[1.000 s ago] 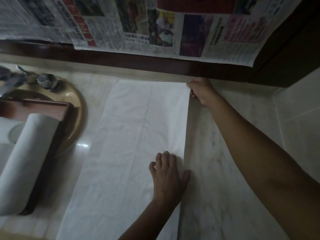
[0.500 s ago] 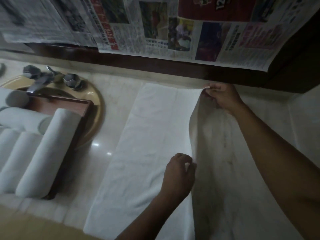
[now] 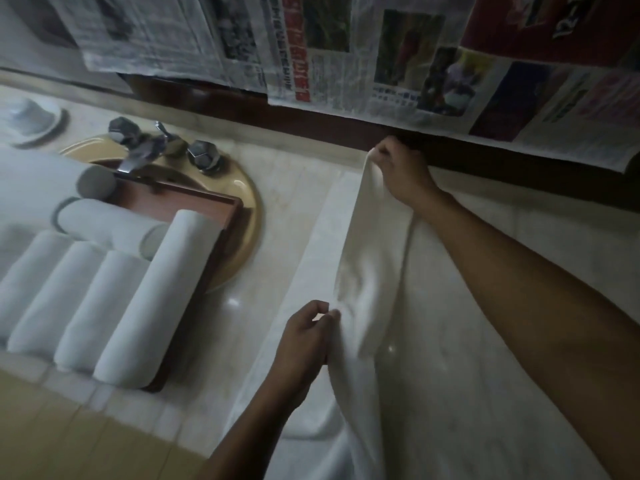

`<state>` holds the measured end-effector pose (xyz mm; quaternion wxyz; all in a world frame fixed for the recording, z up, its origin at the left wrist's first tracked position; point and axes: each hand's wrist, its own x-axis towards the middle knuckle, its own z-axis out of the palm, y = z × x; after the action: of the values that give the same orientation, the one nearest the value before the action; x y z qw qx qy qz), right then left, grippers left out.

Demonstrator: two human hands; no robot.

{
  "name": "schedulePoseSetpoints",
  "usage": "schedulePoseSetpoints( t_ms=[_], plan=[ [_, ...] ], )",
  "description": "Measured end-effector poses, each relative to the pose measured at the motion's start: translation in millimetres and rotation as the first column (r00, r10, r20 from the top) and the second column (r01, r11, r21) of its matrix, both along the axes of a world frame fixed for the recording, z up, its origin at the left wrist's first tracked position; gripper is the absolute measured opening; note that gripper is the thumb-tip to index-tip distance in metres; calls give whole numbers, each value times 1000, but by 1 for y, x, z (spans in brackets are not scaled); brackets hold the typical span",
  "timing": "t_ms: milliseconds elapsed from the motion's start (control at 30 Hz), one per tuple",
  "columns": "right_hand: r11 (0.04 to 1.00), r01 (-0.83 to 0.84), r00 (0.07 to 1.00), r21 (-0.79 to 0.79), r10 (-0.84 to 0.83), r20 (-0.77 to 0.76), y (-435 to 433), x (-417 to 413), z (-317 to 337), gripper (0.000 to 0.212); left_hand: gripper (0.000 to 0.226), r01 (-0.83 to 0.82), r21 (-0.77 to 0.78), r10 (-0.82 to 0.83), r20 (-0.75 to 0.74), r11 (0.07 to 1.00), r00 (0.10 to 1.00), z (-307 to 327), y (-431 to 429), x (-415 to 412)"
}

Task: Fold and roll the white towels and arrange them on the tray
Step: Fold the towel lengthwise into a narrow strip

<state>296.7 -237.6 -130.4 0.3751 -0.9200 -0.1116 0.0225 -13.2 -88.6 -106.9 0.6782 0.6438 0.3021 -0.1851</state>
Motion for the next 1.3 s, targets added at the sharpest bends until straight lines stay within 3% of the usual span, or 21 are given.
schedulePoseSetpoints(
  t_ms=[100, 200, 267, 333, 400, 467, 667, 933, 1033, 1167, 1300],
  plan=[
    [988, -56, 998, -147, 53, -24, 30, 9, -15, 25, 17, 17, 96, -11, -60, 995, 998, -6, 24, 8],
    [978, -62, 998, -197, 56, -39, 45, 13, -36, 22, 12, 38, -18, -39, -33, 999, 999, 4, 44, 21],
    [981, -43, 998, -187, 34, -49, 49, 14, -49, 20, 13, 12, -10, -12, 0, 1000, 1000, 2, 60, 27],
    [978, -33, 999, -208, 24, -45, 52, 14, -58, 20, 13, 35, 244, -35, -4, 969, 999, -16, 77, 26],
    [973, -23, 999, -231, 12, -51, 55, 16, -62, 23, 12, 140, 533, -129, -59, 834, 990, -36, 87, 18],
    [967, -34, 999, -252, 24, -41, 60, 18, -61, 25, 13, 151, 617, -147, -57, 772, 987, -48, 90, 12],
    [976, -11, 1000, -218, 13, 4, 68, 16, -66, 21, 10, 211, 617, -206, -80, 758, 975, -50, 84, 13],
    [971, 101, 991, -216, -79, 109, 67, 4, -79, 32, 8, 327, 652, -284, -175, 685, 943, -52, 92, 30],
    [943, 153, 988, -295, -143, 55, 32, 2, -72, 27, 20, 306, 731, -318, -128, 610, 939, -53, 89, 55],
    [923, 179, 980, -342, -199, -25, -29, -14, -70, 18, 25, 271, 762, -349, -63, 588, 935, -62, 81, 106],
    [973, 131, 991, -190, -129, 26, -43, -18, -61, 16, 21, 234, 764, -344, -17, 602, 939, -64, 71, 145]
  ],
)
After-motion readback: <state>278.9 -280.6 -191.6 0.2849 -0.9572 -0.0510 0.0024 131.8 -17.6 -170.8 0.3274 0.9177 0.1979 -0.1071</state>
